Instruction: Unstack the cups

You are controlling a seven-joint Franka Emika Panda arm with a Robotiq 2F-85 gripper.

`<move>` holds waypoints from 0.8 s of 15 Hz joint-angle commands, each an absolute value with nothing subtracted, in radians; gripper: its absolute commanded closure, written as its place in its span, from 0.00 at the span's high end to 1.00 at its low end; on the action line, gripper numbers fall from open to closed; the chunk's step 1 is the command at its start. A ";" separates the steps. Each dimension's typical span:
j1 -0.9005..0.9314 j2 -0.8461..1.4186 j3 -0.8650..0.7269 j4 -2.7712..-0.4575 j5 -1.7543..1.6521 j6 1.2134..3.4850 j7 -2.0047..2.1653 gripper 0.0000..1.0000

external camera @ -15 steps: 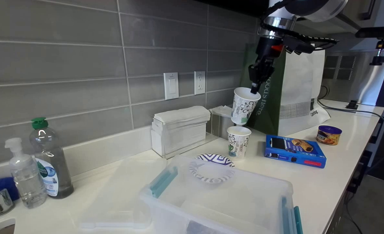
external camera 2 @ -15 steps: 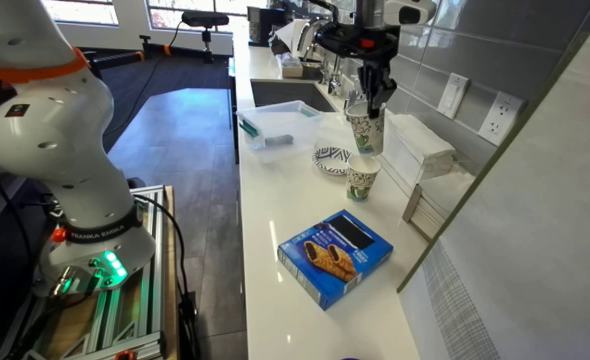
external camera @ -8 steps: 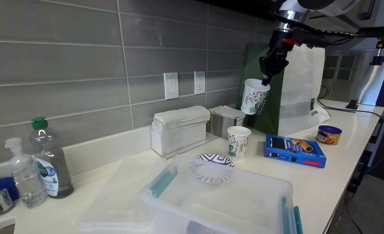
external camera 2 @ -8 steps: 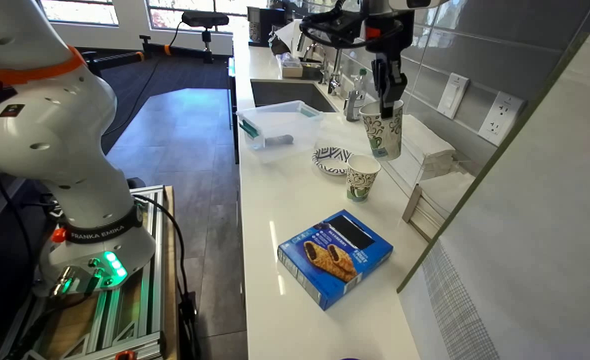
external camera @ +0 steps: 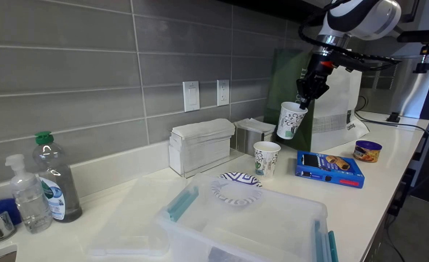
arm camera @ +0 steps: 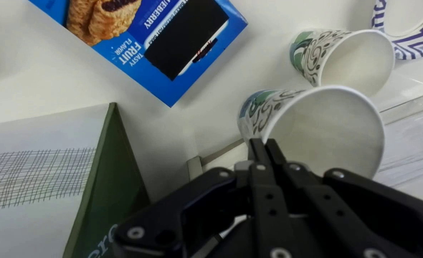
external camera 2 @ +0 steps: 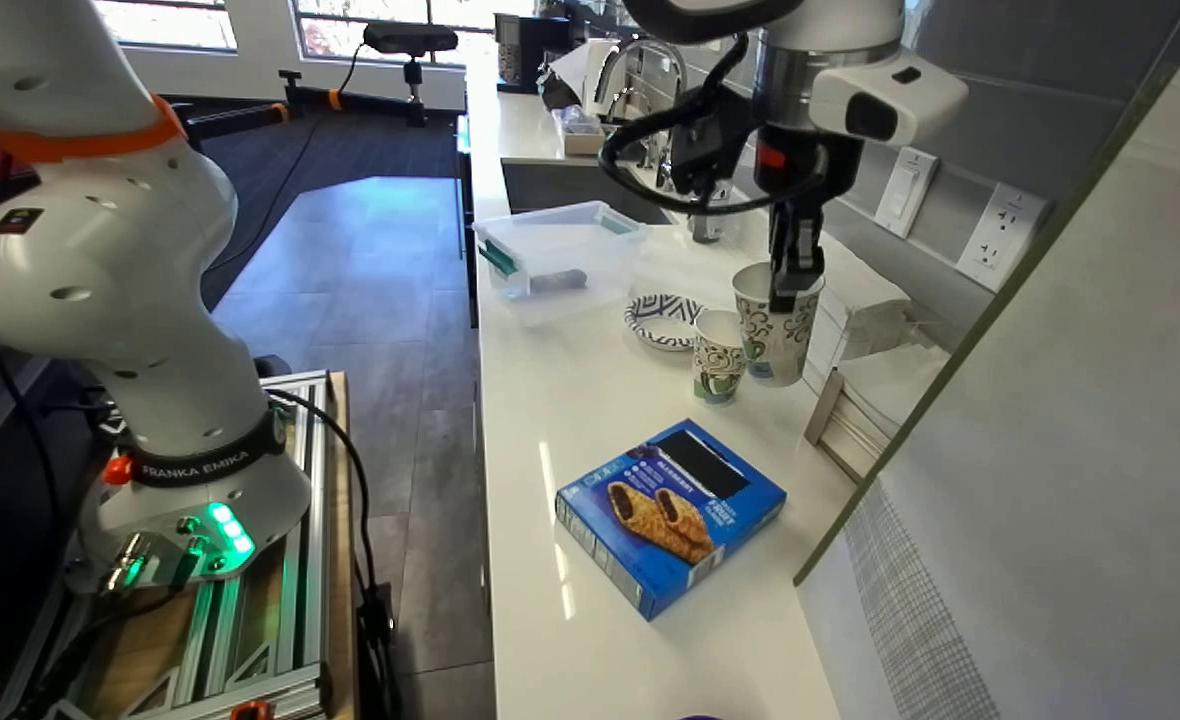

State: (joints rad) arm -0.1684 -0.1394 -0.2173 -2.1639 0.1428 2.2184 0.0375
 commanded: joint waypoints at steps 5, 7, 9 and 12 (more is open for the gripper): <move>-0.198 0.031 -0.230 -2.142 0.241 2.324 -0.056 0.01; -0.209 0.066 -0.228 -2.130 0.298 2.319 -0.101 0.01; -0.219 0.095 -0.222 -2.119 0.346 2.315 -0.142 0.01; -0.235 0.135 -0.216 -2.096 0.406 2.299 -0.188 0.01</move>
